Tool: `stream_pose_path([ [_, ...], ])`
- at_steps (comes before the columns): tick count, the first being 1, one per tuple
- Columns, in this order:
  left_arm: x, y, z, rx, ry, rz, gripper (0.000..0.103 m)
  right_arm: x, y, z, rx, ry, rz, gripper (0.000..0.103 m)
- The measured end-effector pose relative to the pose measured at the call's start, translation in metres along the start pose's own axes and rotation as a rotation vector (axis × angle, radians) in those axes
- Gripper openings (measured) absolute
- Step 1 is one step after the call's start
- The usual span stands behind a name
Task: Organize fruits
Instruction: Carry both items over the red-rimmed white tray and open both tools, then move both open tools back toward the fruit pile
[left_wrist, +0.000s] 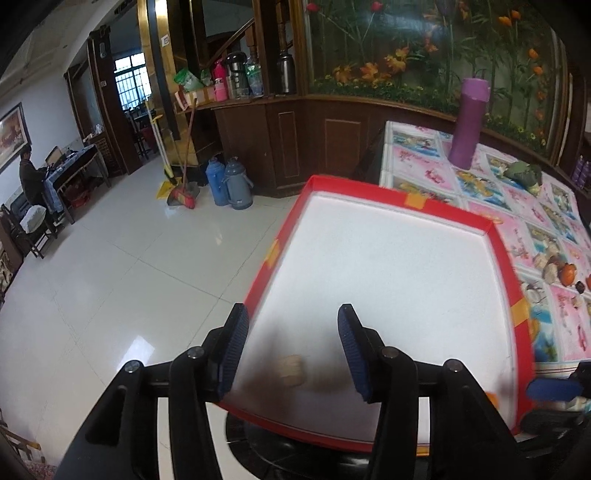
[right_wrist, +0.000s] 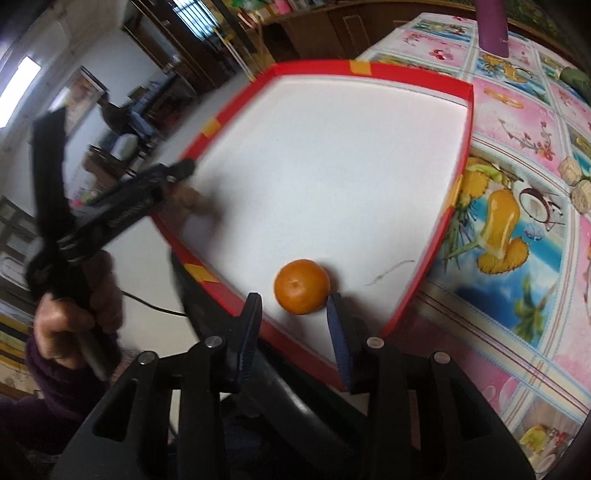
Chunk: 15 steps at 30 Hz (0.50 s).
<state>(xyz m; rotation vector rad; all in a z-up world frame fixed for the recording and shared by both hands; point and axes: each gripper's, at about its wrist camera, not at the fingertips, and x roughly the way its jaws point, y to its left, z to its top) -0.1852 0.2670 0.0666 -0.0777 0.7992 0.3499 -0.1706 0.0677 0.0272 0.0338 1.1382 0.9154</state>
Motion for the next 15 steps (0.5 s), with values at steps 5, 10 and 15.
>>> stream_pose_path([
  [5,-0.016,-0.047,0.010,0.082,-0.035,-0.101,0.056,-0.066,-0.012,-0.009,-0.061,-0.202,-0.062,0.042],
  [10,-0.019,-0.114,0.015,0.197,-0.021,-0.229,0.056,-0.115,-0.082,-0.028,0.068,-0.291,-0.217,0.046],
  [15,-0.018,-0.169,0.011,0.292,0.007,-0.302,0.056,-0.160,-0.161,-0.055,0.243,-0.329,-0.349,0.046],
])
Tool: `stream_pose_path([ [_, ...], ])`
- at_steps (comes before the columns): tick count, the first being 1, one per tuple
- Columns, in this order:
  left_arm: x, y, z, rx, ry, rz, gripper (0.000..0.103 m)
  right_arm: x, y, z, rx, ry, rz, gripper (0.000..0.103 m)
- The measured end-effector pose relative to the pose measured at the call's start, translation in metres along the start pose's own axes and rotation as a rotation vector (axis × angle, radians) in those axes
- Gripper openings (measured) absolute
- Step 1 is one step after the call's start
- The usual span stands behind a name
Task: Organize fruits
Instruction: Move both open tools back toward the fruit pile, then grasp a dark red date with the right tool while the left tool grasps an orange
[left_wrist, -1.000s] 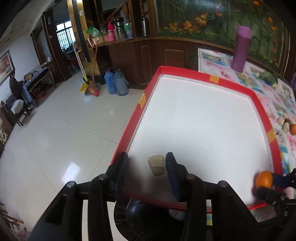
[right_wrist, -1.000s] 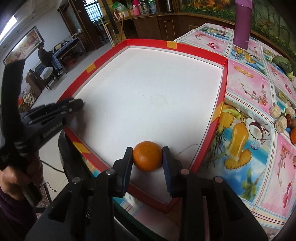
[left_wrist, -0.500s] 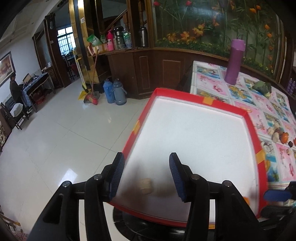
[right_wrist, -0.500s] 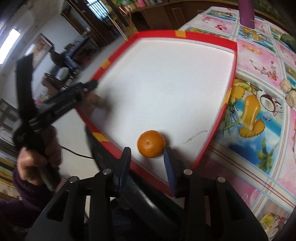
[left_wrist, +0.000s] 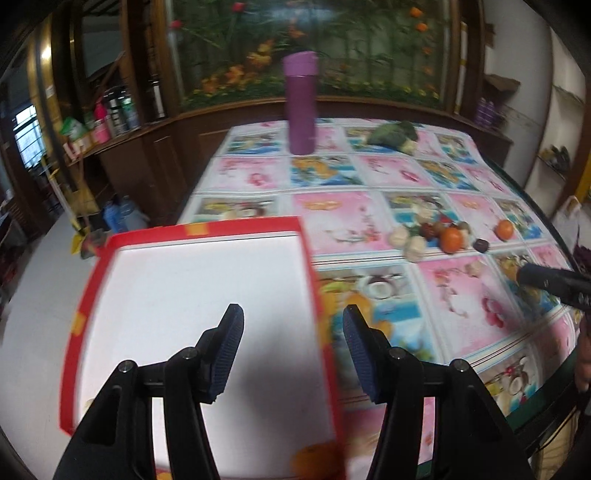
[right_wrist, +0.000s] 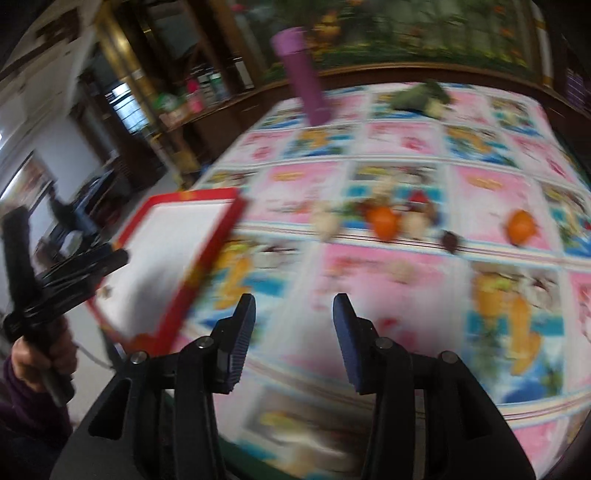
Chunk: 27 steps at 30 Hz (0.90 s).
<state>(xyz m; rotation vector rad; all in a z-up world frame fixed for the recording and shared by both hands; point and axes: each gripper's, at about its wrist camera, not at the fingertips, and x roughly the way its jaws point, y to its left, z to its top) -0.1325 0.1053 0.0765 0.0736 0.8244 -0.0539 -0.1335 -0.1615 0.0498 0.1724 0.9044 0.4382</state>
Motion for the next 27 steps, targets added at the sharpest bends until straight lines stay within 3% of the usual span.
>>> stream_pose_path([
  [5,0.020,-0.037,0.012,0.045,0.048,-0.060,0.056,-0.015,-0.076,0.010,0.117,-0.043,-0.131,0.046],
  [8,0.033,-0.055,0.020,0.066,0.075,-0.056,0.056,-0.014,-0.097,0.018,0.179,-0.051,-0.117,0.045],
  [12,0.050,-0.079,0.031,0.106,0.097,-0.068,0.056,0.001,-0.098,0.029,0.157,-0.036,-0.143,0.045],
  [19,0.070,-0.111,0.050,0.191,0.105,-0.097,0.056,0.032,-0.089,0.039,0.089,-0.004,-0.092,0.046],
  [22,0.077,-0.121,0.054,0.218,0.120,-0.135,0.056,0.040,-0.084,0.044,0.065,0.001,-0.108,0.045],
  [27,0.087,-0.132,0.059,0.227,0.148,-0.196,0.056,0.054,-0.077,0.048,0.023,0.030,-0.096,0.034],
])
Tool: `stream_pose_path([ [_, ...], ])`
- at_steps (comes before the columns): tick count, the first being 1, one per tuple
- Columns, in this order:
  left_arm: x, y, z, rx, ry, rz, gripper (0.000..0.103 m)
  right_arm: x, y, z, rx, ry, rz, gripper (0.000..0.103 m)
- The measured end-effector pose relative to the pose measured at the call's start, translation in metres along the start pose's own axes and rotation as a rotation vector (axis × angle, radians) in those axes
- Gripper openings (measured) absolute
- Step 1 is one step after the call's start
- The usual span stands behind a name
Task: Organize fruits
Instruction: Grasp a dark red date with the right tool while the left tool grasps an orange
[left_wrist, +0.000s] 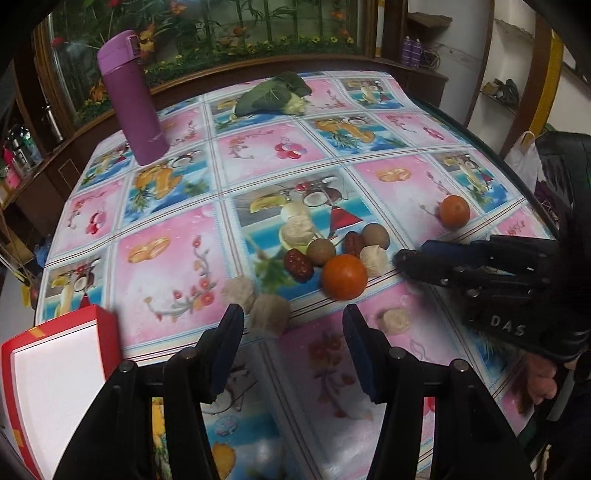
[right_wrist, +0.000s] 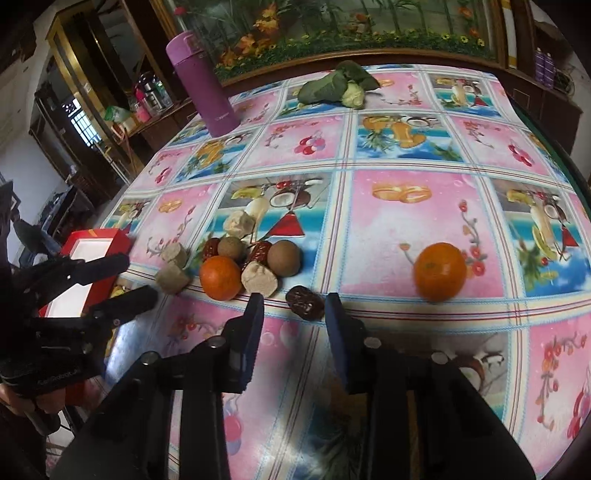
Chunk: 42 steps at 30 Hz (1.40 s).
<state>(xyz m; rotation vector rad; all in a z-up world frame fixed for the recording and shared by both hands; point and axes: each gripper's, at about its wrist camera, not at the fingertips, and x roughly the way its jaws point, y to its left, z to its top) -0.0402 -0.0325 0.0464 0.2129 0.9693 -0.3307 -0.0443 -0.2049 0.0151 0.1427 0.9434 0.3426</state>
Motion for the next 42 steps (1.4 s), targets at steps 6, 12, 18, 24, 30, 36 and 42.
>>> stream_pose_path([
  [6,0.011,-0.007,0.009,-0.017,0.025,-0.052,0.055,0.013,-0.001,-0.001,-0.024,0.030,-0.021,0.021],
  [12,0.021,-0.016,0.018,-0.008,0.027,-0.048,0.056,0.014,-0.004,0.000,-0.039,0.018,-0.015,0.020],
  [18,0.032,-0.021,0.021,-0.003,0.047,-0.045,0.055,0.017,0.001,0.001,-0.087,0.006,-0.036,0.021],
  [24,0.043,-0.021,0.022,-0.012,0.057,-0.078,0.039,0.016,-0.004,0.002,-0.065,0.000,-0.029,0.020],
  [30,0.048,-0.019,0.023,-0.034,0.055,-0.117,0.033,0.007,-0.017,0.004,0.007,-0.033,-0.016,0.020],
  [36,0.022,-0.010,0.014,-0.060,0.004,-0.107,0.032,0.005,-0.021,0.003,0.035,-0.042,-0.007,0.020],
  [42,-0.044,0.019,-0.012,-0.131,-0.109,-0.042,0.032,-0.010,-0.024,0.003,0.060,-0.119,0.018,0.020],
])
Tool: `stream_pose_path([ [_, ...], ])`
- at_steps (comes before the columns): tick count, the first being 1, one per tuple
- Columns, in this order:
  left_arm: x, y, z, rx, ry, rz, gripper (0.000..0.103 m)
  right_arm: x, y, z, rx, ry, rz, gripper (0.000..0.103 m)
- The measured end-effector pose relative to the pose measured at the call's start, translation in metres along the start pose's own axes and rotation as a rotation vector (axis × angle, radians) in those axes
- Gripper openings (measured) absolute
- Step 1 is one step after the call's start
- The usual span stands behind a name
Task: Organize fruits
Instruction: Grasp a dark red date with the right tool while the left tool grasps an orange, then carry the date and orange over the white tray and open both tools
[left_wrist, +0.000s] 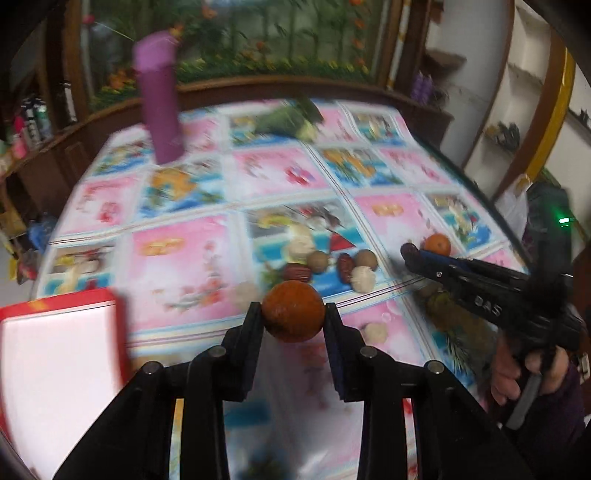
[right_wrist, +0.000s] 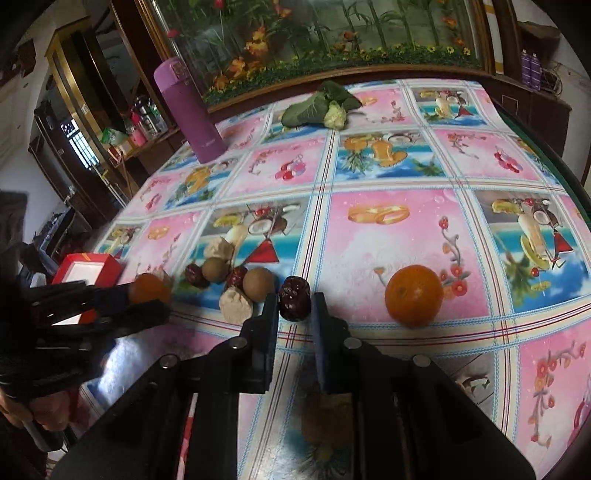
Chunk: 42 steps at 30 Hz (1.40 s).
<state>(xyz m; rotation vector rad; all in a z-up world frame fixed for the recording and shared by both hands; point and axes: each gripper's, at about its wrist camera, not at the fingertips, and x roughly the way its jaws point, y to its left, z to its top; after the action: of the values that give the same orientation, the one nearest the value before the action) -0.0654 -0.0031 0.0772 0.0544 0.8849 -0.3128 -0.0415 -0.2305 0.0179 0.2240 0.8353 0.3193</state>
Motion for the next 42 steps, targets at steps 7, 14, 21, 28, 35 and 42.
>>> stream_pose_path([
  [7,-0.071,0.064,-0.027,-0.100,-0.100,0.124,0.032,-0.010,0.031,-0.003,0.015,-0.031,0.080,0.020],
  [14,-0.101,0.147,-0.055,-0.232,-0.120,0.259,0.032,-0.003,0.129,-0.013,-0.087,0.007,0.229,0.020],
  [21,-0.102,0.213,-0.081,-0.328,-0.081,0.351,0.032,0.022,0.231,-0.020,-0.233,0.067,0.312,0.020],
  [28,-0.082,0.250,-0.102,-0.404,-0.011,0.364,0.032,0.062,0.309,-0.045,-0.331,0.185,0.346,0.020],
  [35,-0.066,0.264,-0.104,-0.404,0.034,0.369,0.032,0.092,0.326,-0.055,-0.338,0.272,0.318,0.020],
  [42,-0.056,0.273,-0.105,-0.413,0.088,0.403,0.036,0.110,0.332,-0.058,-0.350,0.314,0.290,0.020],
])
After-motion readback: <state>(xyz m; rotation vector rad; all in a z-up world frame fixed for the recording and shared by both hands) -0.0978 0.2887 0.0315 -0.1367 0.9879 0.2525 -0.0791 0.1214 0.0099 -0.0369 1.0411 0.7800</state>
